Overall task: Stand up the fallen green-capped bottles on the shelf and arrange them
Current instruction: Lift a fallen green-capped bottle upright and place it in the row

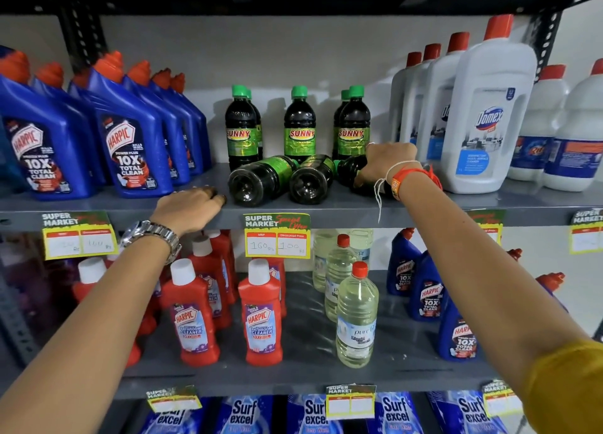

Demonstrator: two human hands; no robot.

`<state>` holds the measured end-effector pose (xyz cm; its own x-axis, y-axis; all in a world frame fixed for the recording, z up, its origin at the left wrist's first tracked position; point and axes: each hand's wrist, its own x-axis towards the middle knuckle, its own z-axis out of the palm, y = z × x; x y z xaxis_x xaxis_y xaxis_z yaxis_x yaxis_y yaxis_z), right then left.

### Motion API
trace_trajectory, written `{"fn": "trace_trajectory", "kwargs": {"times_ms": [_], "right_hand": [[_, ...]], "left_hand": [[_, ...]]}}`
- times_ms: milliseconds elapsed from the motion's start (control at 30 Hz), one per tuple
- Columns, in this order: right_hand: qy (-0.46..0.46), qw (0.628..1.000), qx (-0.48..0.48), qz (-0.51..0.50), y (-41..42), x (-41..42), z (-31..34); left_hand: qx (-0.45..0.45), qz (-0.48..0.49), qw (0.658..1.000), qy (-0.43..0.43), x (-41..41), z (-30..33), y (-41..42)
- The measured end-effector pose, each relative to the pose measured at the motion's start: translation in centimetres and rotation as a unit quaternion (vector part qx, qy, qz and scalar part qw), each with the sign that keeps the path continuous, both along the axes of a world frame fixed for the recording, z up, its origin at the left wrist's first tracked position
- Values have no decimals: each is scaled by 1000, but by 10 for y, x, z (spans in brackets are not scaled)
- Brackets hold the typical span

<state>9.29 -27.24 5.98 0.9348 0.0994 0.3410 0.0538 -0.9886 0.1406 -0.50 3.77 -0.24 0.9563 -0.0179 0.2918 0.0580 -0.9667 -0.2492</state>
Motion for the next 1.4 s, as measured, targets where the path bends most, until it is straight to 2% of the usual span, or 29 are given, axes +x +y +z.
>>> {"fn": "trace_trajectory", "kwargs": {"times_ms": [100, 233, 467, 600, 767, 833, 933, 1167, 1267, 1333, 1400], "right_hand": [[-27, 1000, 4, -7, 1, 0, 0], [-95, 995, 15, -2, 1, -1, -3], [-175, 975, 137, 2, -9, -8, 8], [-253, 925, 283, 19, -18, -11, 19], [-314, 829, 456, 81, -22, -16, 25], [-319, 796, 506, 92, -19, -20, 23], [-314, 773, 543, 99, -14, -25, 12], [-269, 754, 589, 105, -4, -25, -24], [-265, 760, 582, 113, -3, -25, -25], [-249, 773, 571, 121, -3, -27, -24], [-232, 818, 517, 97, -2, -29, -26]], "left_hand": [[47, -7, 999, 2, -2, -1, -1], [58, -7, 998, -19, -2, -5, -1], [65, 7, 997, -39, -3, -7, -4], [51, 4, 997, -52, -2, -9, -4], [26, 12, 998, -58, -1, -9, -4], [11, 22, 998, -55, 0, -8, -5], [14, 24, 998, -55, -1, -8, -5], [71, 16, 996, -44, 2, -10, -1], [104, 15, 993, -44, 3, -12, 1], [114, 15, 992, -53, 3, -12, 2], [110, 18, 992, -55, 3, -12, 1]]}}
